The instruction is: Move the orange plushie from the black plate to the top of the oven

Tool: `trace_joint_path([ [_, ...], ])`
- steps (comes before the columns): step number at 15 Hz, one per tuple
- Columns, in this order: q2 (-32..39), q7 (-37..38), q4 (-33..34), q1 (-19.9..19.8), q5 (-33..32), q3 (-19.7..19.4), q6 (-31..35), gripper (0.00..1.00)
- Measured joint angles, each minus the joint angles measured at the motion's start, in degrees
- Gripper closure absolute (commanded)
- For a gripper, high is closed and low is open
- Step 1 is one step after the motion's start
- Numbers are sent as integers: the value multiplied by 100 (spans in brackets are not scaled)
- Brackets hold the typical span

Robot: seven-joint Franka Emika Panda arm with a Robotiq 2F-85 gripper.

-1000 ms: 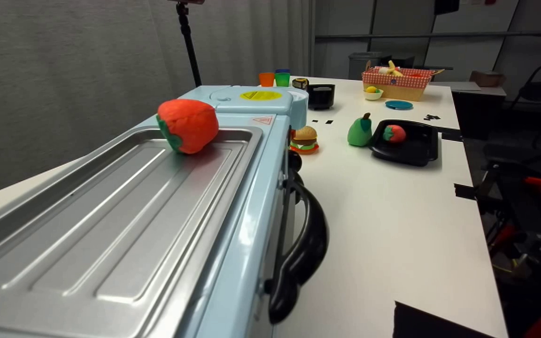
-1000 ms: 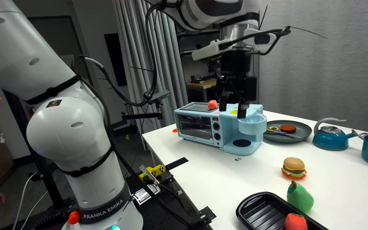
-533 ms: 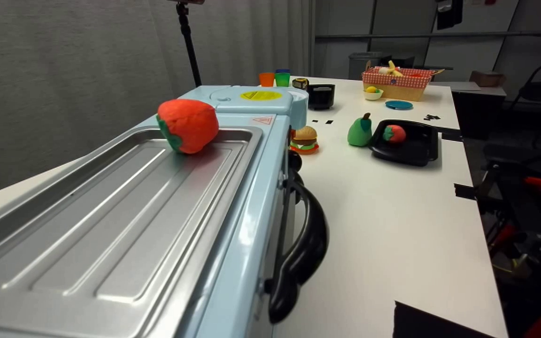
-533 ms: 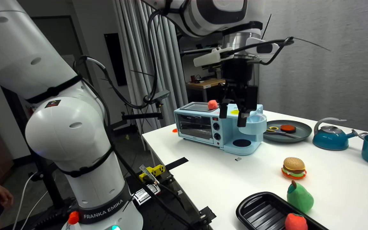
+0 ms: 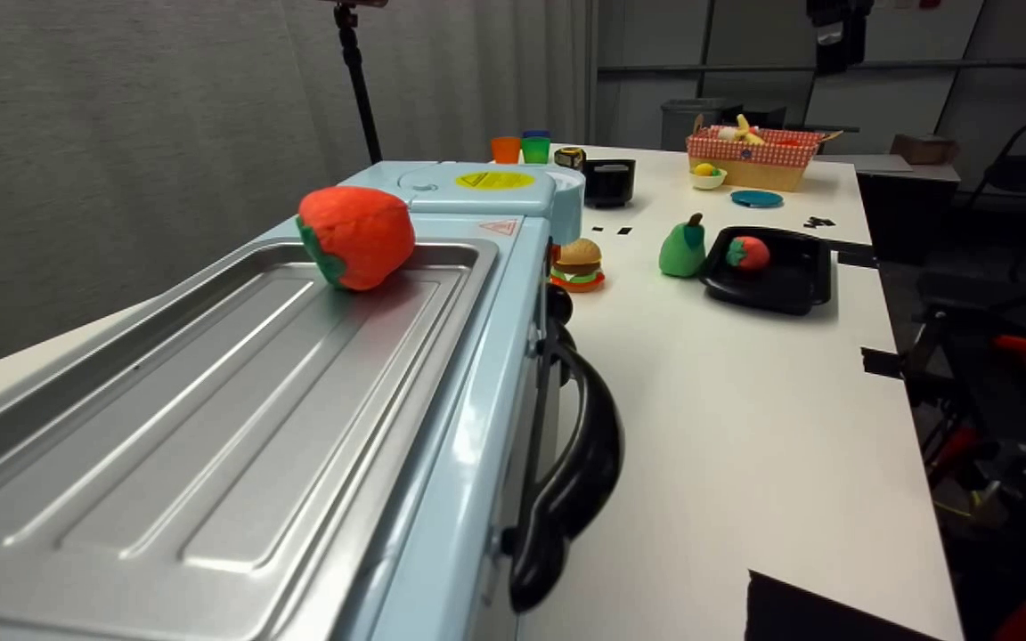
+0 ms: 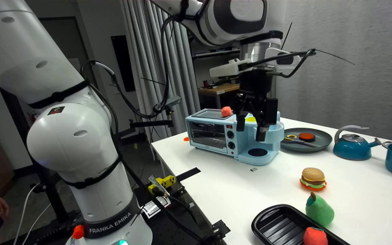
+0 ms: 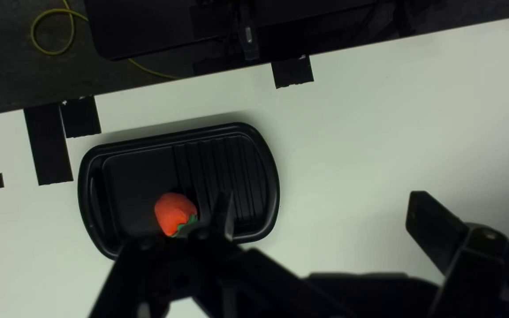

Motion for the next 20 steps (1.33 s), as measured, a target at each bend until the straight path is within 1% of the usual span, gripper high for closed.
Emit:
trace_joint_path([
  [5,695,5,-43,-166,-38,-151,780,0],
  [10,1350,-10,-44,-341,-33,-400,1455,0],
  [14,1843,-164,-56,-492,25,-596,1934,0],
  [20,2632,-379,-53,-612,0,-673,2754,0],
])
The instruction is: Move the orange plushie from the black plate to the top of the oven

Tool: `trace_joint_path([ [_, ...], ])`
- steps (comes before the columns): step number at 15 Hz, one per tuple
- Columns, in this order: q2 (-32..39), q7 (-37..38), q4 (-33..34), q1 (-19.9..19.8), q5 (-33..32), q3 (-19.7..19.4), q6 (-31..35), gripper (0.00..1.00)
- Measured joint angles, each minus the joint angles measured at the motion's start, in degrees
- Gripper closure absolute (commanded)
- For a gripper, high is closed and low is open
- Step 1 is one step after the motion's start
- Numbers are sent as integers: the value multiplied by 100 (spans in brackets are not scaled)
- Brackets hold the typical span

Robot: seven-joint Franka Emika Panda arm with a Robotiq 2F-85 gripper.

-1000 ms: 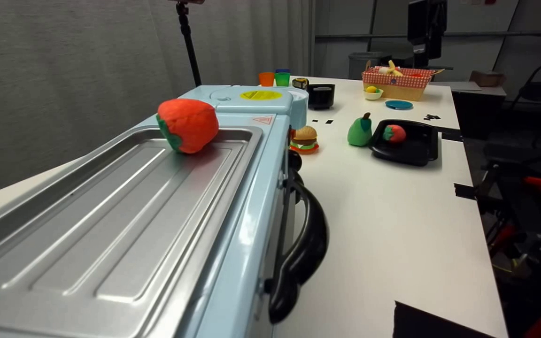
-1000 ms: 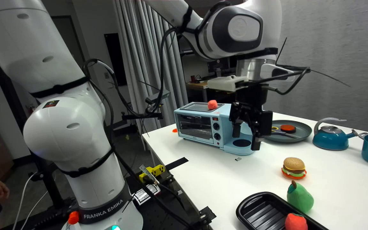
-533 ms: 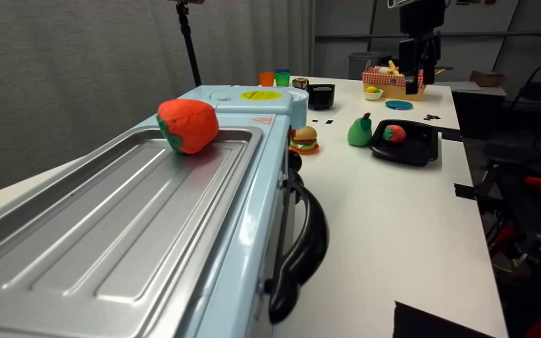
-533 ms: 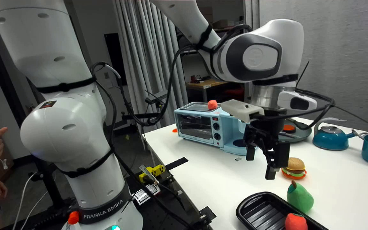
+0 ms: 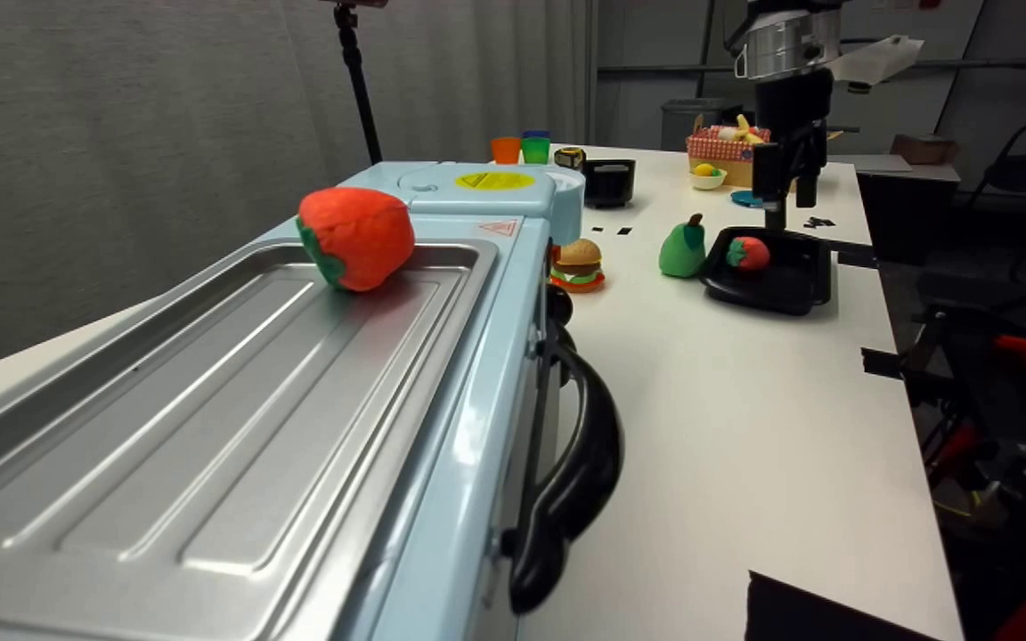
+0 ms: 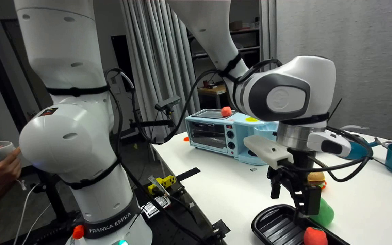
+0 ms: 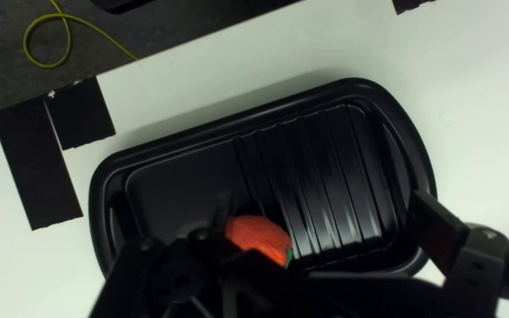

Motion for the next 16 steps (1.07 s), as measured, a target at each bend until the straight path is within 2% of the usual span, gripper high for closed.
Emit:
trace_joint_path([
  [5,664,-41,80,-11,-205,-84,816,0],
  [9,1174,2,266,-10,-617,-297,1319,0],
  [16,1662,-4,678,-5,-741,-384,1571,0],
])
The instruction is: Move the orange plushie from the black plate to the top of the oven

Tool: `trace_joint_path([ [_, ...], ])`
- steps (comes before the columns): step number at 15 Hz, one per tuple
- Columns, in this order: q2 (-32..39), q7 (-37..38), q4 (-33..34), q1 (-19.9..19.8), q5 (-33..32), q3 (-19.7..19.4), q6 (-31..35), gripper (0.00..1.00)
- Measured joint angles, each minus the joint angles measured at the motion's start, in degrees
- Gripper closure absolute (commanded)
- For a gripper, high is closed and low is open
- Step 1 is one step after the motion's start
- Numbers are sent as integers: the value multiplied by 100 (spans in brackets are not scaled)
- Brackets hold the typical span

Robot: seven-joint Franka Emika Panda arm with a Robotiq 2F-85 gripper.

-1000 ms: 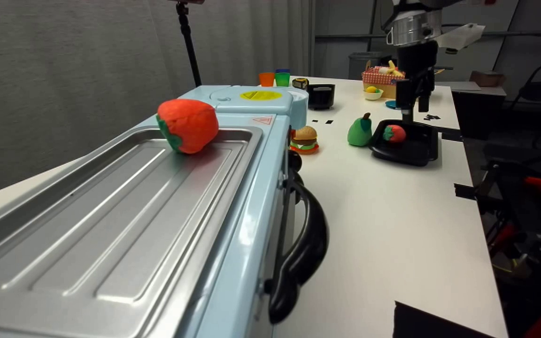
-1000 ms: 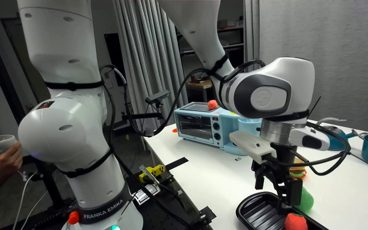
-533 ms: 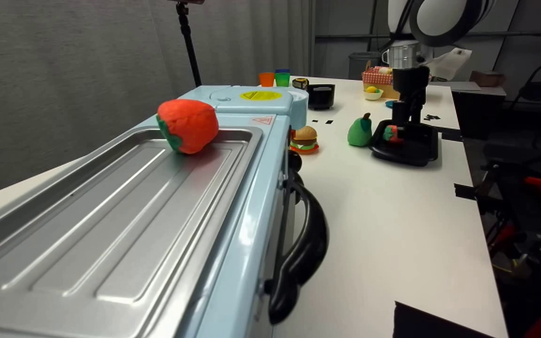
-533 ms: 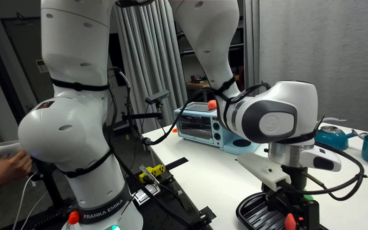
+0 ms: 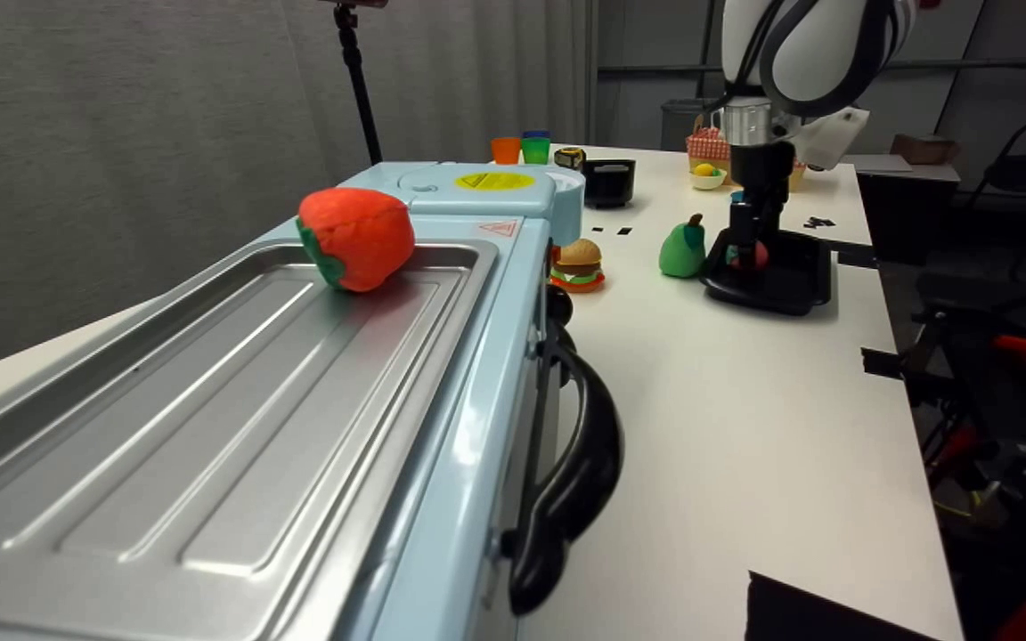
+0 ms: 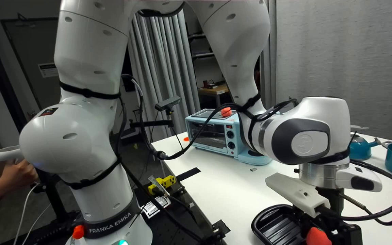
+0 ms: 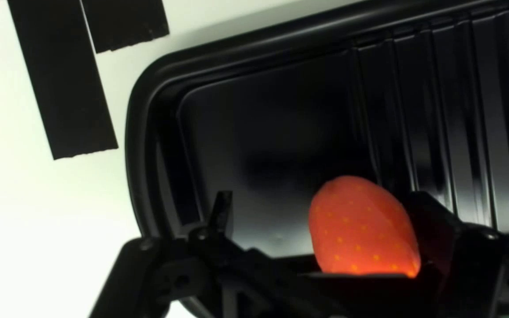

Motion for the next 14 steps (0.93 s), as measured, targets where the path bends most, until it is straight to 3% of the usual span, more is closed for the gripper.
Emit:
trace_joint_path([
  [1,32,-1,49,0,0,7,0,0],
  [3,93,-2,133,0,0,26,0,26],
  [10,224,-5,261,0,0,97,0,81],
  [12,223,-5,270,0,3,123,0,94],
  [14,203,-5,272,1,12,145,-2,98],
])
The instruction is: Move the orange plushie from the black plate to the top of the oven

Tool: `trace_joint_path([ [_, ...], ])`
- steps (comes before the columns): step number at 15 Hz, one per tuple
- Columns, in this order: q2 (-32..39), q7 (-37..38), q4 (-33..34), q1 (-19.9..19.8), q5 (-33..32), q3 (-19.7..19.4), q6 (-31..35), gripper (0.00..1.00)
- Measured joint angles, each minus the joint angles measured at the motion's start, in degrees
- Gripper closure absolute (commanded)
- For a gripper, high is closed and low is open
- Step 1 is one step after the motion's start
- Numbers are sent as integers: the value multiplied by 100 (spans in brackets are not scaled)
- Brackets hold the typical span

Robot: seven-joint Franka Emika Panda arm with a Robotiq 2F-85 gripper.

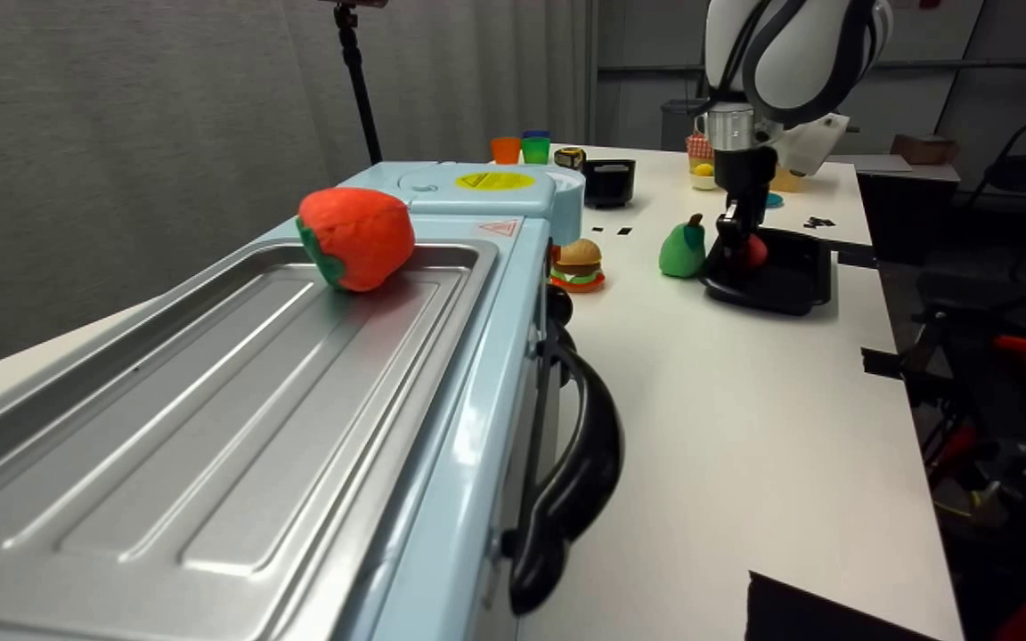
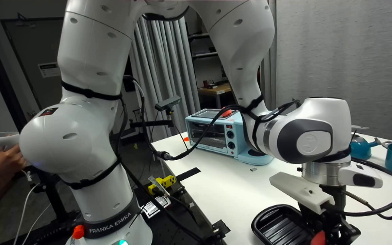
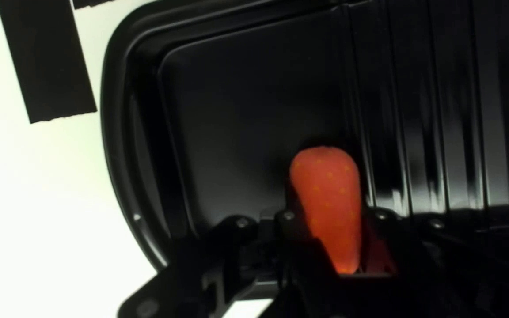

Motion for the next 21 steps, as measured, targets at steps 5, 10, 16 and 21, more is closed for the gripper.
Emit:
trace_joint_path([
  [5,-223,10,2,101,-7,-16,-294,96],
  [10,-914,11,127,337,-41,13,-875,96],
  [16,-1602,7,485,517,-55,412,-1338,96],
  [21,-1769,0,916,655,-53,875,-1390,96],
])
